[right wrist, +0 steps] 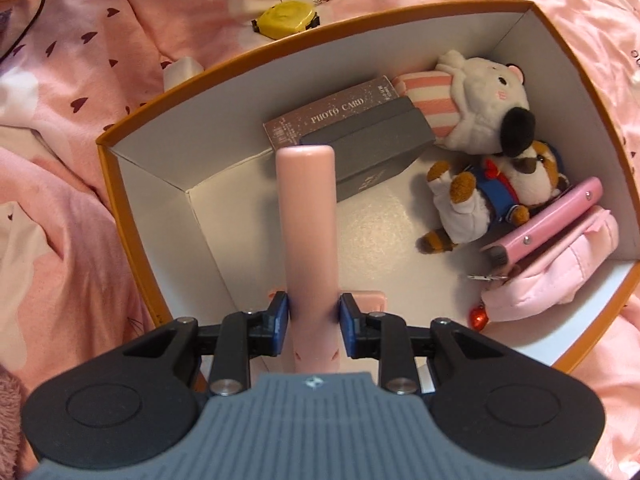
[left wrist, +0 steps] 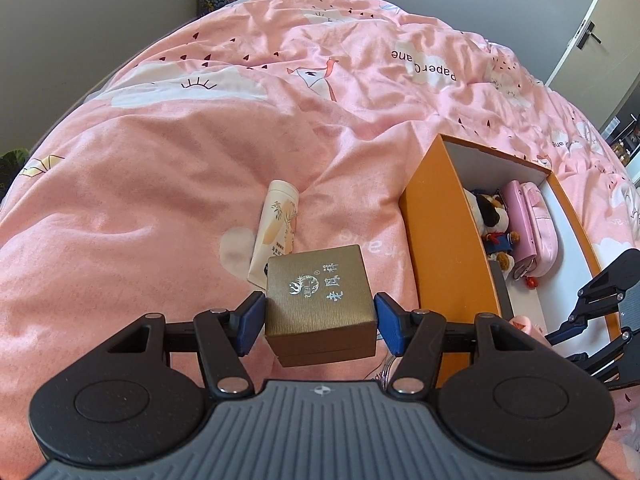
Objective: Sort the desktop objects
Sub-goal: 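Carry the selfie stick into the box and open the right tool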
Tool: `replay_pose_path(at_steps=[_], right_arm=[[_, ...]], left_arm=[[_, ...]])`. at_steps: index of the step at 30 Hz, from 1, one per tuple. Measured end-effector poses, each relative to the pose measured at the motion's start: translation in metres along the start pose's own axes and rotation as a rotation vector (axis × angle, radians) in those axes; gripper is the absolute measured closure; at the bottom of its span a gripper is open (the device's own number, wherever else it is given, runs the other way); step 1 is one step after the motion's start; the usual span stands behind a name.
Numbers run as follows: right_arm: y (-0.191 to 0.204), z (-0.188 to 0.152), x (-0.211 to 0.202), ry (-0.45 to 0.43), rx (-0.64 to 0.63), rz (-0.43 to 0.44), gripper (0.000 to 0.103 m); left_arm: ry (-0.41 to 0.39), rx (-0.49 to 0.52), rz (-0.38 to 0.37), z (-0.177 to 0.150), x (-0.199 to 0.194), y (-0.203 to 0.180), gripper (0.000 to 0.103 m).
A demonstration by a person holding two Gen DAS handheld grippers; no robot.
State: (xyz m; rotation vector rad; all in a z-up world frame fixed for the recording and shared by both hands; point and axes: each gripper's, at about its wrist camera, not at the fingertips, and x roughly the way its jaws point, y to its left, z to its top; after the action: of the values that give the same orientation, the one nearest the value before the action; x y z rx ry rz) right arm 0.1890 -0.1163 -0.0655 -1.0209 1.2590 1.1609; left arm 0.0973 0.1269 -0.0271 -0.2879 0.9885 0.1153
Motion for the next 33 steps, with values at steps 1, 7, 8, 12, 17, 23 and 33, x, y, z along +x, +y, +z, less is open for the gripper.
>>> replay_pose_path(at_steps=[1,7,8,12,17,23,33], right_arm=[[-0.003,0.0,0.001,0.007,0.008,0.026,0.072],[-0.02,-0.002,-0.002,-0.007,0.081,0.133,0.068],[-0.022,-0.003,-0.005,-0.014,0.087,0.127,0.068],[-0.034,-0.005,-0.009,-0.017,0.107,0.083,0.068],[-0.052,0.001,0.007,0.006,0.122,0.055,0.068],[-0.069,0.011,0.031,0.03,0.201,0.142,0.068],[-0.112,0.005,0.064,0.152,0.757,0.261,0.067]], left_arm=[[0.001,-0.001,-0.003,0.0,0.0,0.0,0.034],[0.007,-0.002,-0.004,0.0,0.0,-0.001,0.034],[0.009,-0.001,0.0,0.0,0.0,-0.002,0.034],[0.012,0.008,-0.003,0.001,0.0,-0.004,0.034],[0.02,0.021,-0.009,0.001,0.001,-0.009,0.034],[0.03,0.021,0.008,0.002,0.003,-0.009,0.034],[0.055,0.023,0.01,0.003,0.012,-0.009,0.034]])
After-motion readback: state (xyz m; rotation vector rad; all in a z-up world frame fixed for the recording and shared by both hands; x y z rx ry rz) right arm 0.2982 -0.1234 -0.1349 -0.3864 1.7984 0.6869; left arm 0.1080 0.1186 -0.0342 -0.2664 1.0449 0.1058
